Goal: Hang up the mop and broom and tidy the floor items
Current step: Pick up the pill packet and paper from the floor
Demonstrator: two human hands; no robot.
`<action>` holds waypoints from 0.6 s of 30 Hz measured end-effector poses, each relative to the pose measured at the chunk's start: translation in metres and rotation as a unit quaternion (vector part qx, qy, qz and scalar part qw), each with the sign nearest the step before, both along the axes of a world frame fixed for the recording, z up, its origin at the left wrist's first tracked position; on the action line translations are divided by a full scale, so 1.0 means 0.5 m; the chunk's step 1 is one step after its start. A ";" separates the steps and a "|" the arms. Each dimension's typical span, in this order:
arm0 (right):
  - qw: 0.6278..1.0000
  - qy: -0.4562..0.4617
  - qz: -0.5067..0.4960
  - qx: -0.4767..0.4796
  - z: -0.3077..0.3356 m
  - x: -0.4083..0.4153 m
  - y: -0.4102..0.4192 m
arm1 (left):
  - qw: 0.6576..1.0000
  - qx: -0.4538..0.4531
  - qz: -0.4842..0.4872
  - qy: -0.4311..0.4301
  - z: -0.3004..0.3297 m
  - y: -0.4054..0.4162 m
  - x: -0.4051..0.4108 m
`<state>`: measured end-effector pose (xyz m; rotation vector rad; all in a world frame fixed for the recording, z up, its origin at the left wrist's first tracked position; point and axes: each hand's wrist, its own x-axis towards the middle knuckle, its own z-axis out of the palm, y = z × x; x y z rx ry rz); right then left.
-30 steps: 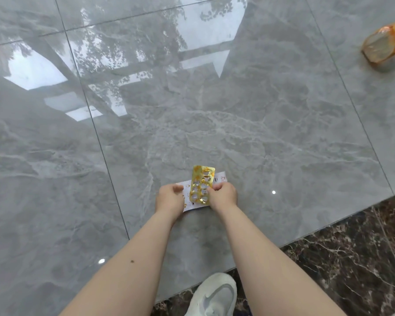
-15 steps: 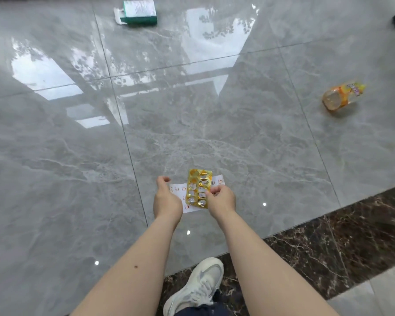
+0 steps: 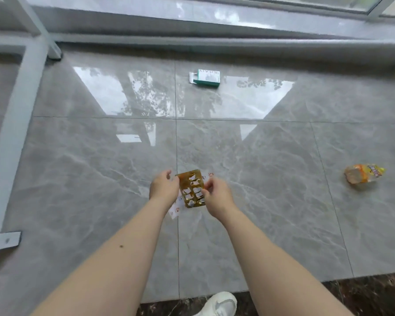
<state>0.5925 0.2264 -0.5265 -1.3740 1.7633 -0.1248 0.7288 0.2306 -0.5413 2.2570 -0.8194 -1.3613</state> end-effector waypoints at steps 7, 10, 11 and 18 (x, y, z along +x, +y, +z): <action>0.991 0.003 0.135 -0.020 0.045 0.149 0.002 | 0.999 0.037 -0.030 0.021 0.052 0.034 0.139; 0.971 0.019 0.239 -0.023 0.074 0.197 0.004 | 0.998 0.047 0.018 0.048 0.078 0.066 0.190; 0.960 0.029 0.276 -0.026 0.085 0.212 0.005 | 0.996 0.045 0.043 0.070 0.086 0.075 0.204; 0.898 0.040 0.435 -0.057 0.183 0.308 0.020 | 0.984 0.023 0.120 0.131 0.166 0.162 0.278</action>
